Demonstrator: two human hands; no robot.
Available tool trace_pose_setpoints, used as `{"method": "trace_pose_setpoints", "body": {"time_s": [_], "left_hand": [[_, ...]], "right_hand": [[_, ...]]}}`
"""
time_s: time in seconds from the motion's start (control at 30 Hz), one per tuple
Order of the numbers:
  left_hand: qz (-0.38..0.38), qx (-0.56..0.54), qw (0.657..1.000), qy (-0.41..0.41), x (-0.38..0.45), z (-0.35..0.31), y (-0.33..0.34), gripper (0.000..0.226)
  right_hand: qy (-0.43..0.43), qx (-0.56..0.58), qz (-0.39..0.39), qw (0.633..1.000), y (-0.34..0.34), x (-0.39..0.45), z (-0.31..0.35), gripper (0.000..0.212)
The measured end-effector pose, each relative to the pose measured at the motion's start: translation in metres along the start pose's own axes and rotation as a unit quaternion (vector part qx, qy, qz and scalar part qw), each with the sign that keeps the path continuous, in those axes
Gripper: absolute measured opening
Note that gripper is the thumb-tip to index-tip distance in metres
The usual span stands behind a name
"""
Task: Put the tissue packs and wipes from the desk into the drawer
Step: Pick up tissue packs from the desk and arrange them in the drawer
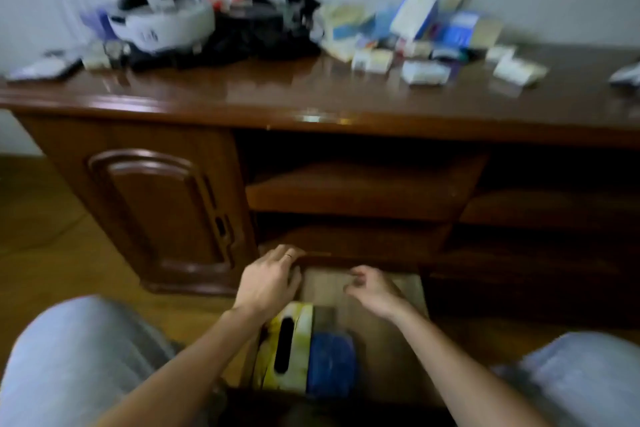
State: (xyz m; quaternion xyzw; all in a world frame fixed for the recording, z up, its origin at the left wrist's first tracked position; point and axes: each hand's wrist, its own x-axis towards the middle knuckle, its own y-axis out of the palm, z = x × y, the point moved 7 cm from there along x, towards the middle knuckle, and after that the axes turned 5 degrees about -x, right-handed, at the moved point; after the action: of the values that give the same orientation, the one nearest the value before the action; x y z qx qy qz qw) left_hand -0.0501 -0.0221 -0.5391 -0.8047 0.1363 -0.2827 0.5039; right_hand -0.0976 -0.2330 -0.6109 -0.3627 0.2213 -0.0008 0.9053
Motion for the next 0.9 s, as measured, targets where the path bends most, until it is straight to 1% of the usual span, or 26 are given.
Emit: {"method": "trace_pose_setpoints", "body": {"time_s": [0.07,0.1,0.13,0.2,0.27,0.3,0.33,0.4,0.43,0.47,0.5,0.57,0.6,0.63,0.67,0.73,0.8,0.83,0.87,0.9], "left_hand": [[-0.121,-0.001,0.991,0.064,0.038,-0.027,-0.068,0.026],[-0.167,0.0,0.982,0.091,0.056,-0.041,-0.1,0.024],[-0.204,0.002,0.973,0.11,0.073,-0.054,-0.129,0.022],[-0.25,0.01,0.96,0.124,0.106,-0.075,-0.176,0.019],[-0.249,0.018,0.962,0.114,0.139,-0.087,-0.202,0.017],[-0.23,0.019,0.968,0.103,0.156,-0.09,-0.207,0.018],[-0.206,0.016,0.974,0.091,0.173,-0.091,-0.208,0.02],[-0.168,0.012,0.983,0.069,0.205,-0.09,-0.205,0.025],[-0.158,0.012,0.985,0.064,0.22,-0.09,-0.203,0.025],[-0.152,0.014,0.986,0.06,0.234,-0.09,-0.2,0.026],[-0.147,0.013,0.987,0.058,0.248,-0.09,-0.197,0.027],[-0.144,0.01,0.988,0.049,0.279,-0.087,-0.191,0.03],[-0.142,0.011,0.989,0.038,0.295,-0.084,-0.188,0.033],[-0.138,0.013,0.99,0.025,0.313,-0.081,-0.185,0.036],[-0.133,0.017,0.991,0.01,0.332,-0.078,-0.183,0.039],[-0.123,0.04,0.991,-0.016,0.373,-0.073,-0.179,0.048],[-0.11,0.09,0.99,-0.02,0.413,-0.071,-0.173,0.049],[-0.093,0.119,0.988,-0.017,0.432,-0.068,-0.167,0.048],[-0.066,0.147,0.987,-0.015,0.449,-0.064,-0.157,0.047],[-0.027,0.17,0.985,-0.02,0.463,-0.058,-0.144,0.046]], "right_hand": [[-0.082,-0.03,-0.12,0.989,-0.079,-0.015,0.049,0.026],[-0.118,-0.035,-0.183,0.975,-0.119,-0.027,0.074,0.017],[-0.151,-0.037,-0.241,0.958,-0.155,-0.04,0.096,0.012],[-0.205,-0.061,-0.35,0.912,-0.216,-0.065,0.136,0.011],[-0.238,-0.118,-0.438,0.859,-0.263,-0.08,0.168,0.014],[-0.233,-0.144,-0.45,0.85,-0.279,-0.078,0.179,0.02],[-0.215,-0.172,-0.437,0.856,-0.291,-0.07,0.186,0.027],[-0.152,-0.24,-0.371,0.884,-0.302,-0.044,0.189,0.041],[-0.126,-0.274,-0.346,0.888,-0.302,-0.032,0.187,0.043],[-0.116,-0.304,-0.345,0.881,-0.302,-0.023,0.185,0.043],[-0.12,-0.324,-0.366,0.864,-0.304,-0.018,0.186,0.043],[-0.145,-0.338,-0.437,0.821,-0.312,-0.015,0.193,0.038],[-0.149,-0.344,-0.456,0.807,-0.317,-0.012,0.197,0.035],[-0.147,-0.348,-0.464,0.801,-0.325,-0.008,0.201,0.031],[-0.143,-0.351,-0.46,0.803,-0.332,-0.002,0.204,0.028],[-0.14,-0.345,-0.425,0.825,-0.339,0.016,0.208,0.024],[-0.154,-0.326,-0.378,0.853,-0.34,0.034,0.207,0.021],[-0.164,-0.318,-0.367,0.859,-0.34,0.039,0.206,0.021],[-0.18,-0.326,-0.376,0.849,-0.34,0.04,0.207,0.021],[-0.197,-0.339,-0.404,0.826,-0.341,0.039,0.207,0.02]]}}
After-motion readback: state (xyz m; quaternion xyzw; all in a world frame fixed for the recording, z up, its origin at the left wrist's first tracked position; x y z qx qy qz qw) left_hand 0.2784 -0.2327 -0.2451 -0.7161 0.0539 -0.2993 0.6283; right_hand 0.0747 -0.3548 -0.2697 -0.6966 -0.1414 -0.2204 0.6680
